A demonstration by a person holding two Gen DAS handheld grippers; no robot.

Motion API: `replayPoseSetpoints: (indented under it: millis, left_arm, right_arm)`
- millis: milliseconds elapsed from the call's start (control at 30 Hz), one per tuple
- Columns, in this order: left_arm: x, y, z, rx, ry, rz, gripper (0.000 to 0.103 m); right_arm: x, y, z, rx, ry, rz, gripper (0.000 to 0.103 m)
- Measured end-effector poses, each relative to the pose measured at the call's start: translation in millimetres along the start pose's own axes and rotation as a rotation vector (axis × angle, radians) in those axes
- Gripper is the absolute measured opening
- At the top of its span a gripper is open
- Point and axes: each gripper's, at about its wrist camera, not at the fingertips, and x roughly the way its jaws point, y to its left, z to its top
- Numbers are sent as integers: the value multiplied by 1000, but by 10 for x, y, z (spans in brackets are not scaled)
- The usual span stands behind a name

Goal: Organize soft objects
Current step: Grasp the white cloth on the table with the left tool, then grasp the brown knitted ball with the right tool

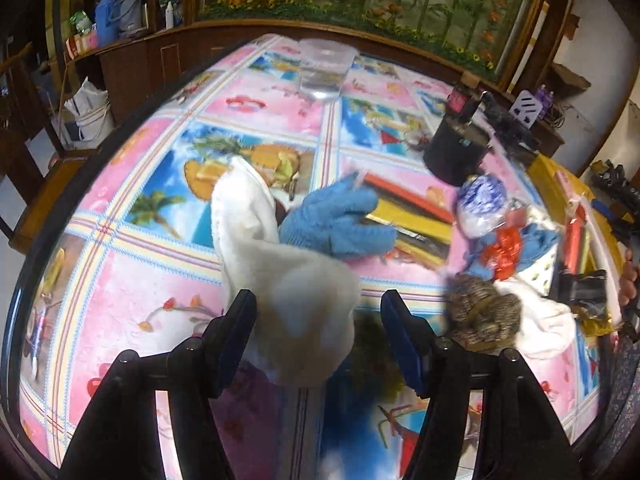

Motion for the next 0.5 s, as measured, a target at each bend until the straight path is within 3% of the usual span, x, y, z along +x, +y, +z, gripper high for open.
replayPoseSetpoints:
  millis: [100,133,167,233,333,400,500]
  left_arm:
    - [-4,51,-7,-6,-3,-7,64]
    - [2,59,-2,-2,-3,10,55]
    - [0,71,-4,-3,-13,39,33]
    - [-15,165,1,-41,-25,-1,17]
    - [-107,304,9,-117,-81,-64,17]
    - [-183,329,15,-137,-131,-89,17]
    - [-232,297,20,-135,-169,-97,17]
  right_arm:
    - [-59,54,-10,-19,-29,18,59]
    - [-95,86,-17,-26,-45,31,59]
    - [-137,129,-26,-38,-61,51,59]
    - [-243,264,-71,-75,-105,96,59]
    - [-429,609,-266,-151,-160,193,61]
    - [-530,958,-512,-231,-175,285,70]
    - [-529,1552,-1008,-413,-108,419,75]
